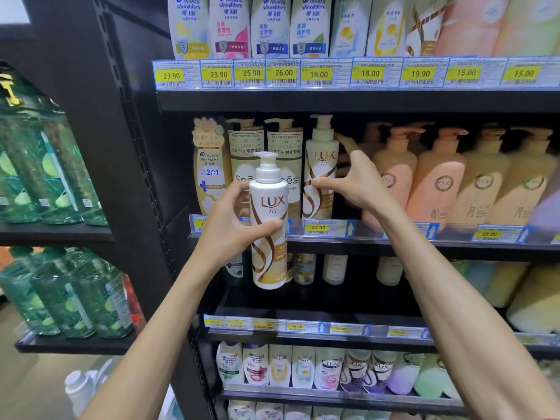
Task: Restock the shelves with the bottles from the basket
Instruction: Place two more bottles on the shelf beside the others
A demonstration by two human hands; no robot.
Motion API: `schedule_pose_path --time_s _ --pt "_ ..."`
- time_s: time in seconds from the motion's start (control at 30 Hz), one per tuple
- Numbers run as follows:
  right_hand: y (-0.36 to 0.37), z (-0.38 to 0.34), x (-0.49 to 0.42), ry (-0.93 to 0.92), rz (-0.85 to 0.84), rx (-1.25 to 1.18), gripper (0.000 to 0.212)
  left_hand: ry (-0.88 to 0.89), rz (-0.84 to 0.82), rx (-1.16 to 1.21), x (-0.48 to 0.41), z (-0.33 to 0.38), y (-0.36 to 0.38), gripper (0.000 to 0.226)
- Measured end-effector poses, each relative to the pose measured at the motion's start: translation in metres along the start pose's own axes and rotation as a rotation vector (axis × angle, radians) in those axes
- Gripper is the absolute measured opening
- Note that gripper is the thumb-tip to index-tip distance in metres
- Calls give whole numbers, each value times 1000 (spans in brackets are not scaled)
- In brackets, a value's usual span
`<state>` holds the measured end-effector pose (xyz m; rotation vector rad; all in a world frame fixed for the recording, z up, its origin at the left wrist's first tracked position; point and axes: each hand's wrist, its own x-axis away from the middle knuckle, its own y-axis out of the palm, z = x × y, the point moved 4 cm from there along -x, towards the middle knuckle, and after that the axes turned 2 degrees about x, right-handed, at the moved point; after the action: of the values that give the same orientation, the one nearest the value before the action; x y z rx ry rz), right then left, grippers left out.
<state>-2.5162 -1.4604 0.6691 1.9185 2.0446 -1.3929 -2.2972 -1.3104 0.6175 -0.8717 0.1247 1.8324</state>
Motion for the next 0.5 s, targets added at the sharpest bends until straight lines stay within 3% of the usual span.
schedule_pose_path --time_s 0.2,0.37,0.5 --pt "3 -3 -1 24 -31 -13 45 5 1 3 -1 0 1 67" --pt "3 -7 1 28 -75 -39 75 13 -5 12 2 -2 1 71" --pt "3 -7 1 56 -84 -42 72 3 -2 30 0 -1 1 70"
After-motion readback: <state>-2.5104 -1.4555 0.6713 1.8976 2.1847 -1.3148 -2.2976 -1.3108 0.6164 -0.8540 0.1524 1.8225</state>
